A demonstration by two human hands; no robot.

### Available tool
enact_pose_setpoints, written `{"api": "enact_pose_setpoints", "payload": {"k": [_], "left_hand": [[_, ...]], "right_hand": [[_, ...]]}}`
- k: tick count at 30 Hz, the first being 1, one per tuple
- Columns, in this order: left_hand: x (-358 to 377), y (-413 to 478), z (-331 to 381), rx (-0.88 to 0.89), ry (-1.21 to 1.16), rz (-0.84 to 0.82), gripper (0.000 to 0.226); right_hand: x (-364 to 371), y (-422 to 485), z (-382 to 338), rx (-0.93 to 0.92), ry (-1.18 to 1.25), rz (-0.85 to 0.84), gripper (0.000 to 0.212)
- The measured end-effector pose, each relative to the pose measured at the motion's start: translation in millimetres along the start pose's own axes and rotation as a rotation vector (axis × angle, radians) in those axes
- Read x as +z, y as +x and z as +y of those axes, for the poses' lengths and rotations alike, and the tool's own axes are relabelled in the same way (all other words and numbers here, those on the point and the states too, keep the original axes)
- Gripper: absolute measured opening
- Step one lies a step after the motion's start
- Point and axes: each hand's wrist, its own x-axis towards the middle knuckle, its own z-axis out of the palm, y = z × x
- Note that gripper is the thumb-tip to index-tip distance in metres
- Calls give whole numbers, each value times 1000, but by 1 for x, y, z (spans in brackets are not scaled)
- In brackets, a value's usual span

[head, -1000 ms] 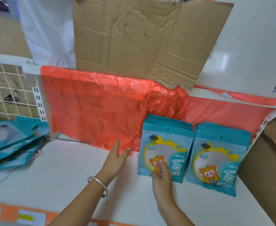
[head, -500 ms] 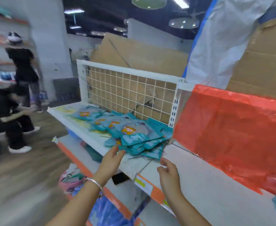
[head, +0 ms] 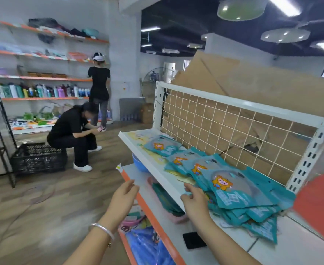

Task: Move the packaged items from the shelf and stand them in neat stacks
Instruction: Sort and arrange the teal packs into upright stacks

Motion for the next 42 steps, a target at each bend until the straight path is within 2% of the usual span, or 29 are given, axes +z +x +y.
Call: {"api": "enact_pose_setpoints", "payload": {"k": [10,13,15,22,24,29,32,33,36,39,42], "left_hand": [[16,161,6,55,31,-10,37],[26,211,12,11,14,-40,38],[35,240,14,-4,10,-42,39],[72,312,17,-27,-13,-107,31],[87,328,18,-24,8,-162,26],[125,358,25,53,150,-424,18],[136,380,32,90,246,-480,26],[138,387,34,91,265,-490,26],[145,402,43,84,323,-568,15],[159,407,50,125,472,-743,16],[177,404,48,181,618,-839,15]], "right_hand": [[62,160,-8,79,71,0,41],[71,215,-9,118,77,-4,34],[73,247,-8,139,94,9,37],[64,301,6,223,97,57,43],[59,311,12,240,93,78,43],[49,327,23,289,20,137,46],[40,337,24,351,-146,9,48],[35,341,24,368,-226,-33,44],[27,353,29,378,-328,-31,13],[25,357,31,393,-376,-53,20],[27,353,24,400,-429,-85,25]]}}
